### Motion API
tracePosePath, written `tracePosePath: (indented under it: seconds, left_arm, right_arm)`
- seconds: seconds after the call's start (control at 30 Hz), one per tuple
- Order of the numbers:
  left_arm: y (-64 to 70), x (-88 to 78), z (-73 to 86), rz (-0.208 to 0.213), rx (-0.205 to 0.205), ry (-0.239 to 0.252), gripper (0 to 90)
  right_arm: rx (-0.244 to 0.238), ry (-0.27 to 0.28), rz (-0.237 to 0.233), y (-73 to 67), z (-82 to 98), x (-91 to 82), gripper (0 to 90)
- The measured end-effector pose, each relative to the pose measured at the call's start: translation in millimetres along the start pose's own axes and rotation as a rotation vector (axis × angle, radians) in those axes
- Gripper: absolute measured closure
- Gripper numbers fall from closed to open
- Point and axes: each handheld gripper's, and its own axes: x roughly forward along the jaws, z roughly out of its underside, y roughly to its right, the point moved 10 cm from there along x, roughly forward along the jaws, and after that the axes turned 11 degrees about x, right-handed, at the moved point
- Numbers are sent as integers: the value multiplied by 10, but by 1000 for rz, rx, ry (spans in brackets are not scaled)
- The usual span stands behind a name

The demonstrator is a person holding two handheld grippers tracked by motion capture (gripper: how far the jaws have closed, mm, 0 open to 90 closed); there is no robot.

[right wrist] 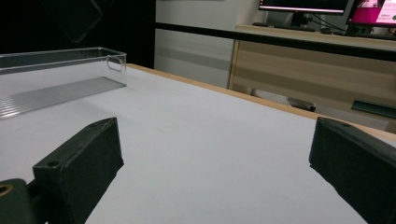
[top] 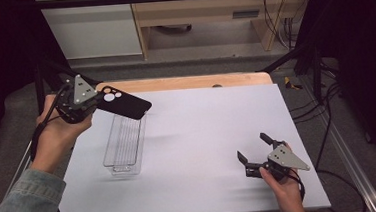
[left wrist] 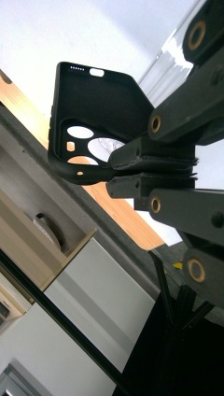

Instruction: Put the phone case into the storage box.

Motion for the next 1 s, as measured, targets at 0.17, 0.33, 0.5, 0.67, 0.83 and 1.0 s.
tracePosePath:
  seconds: [0.17, 0.33, 0.5, 0.67, 0.83, 1.0]
  left_arm:
    - [-38, -3, 12, 3, 12, -12, 856]
    - [-74, 8, 4, 3, 22, -24, 856]
    - [-115, 23, -1, 1, 35, -37, 856]
    - [-123, 48, 10, -3, 62, -56, 856]
    - [-125, 83, 20, -4, 97, -79, 856]
    - [-123, 89, -20, 2, 119, -84, 856]
  right_arm:
    - [4, -18, -13, -21, 32, -51, 37]
    - [-5, -3, -27, -84, 51, -128, 39]
    - [-27, 7, -16, -117, 59, -144, 43]
    - [-27, 8, -16, -114, 65, -143, 43]
    - [-28, 6, -26, -136, 79, -127, 41]
    - [-38, 2, -32, -164, 86, -120, 40]
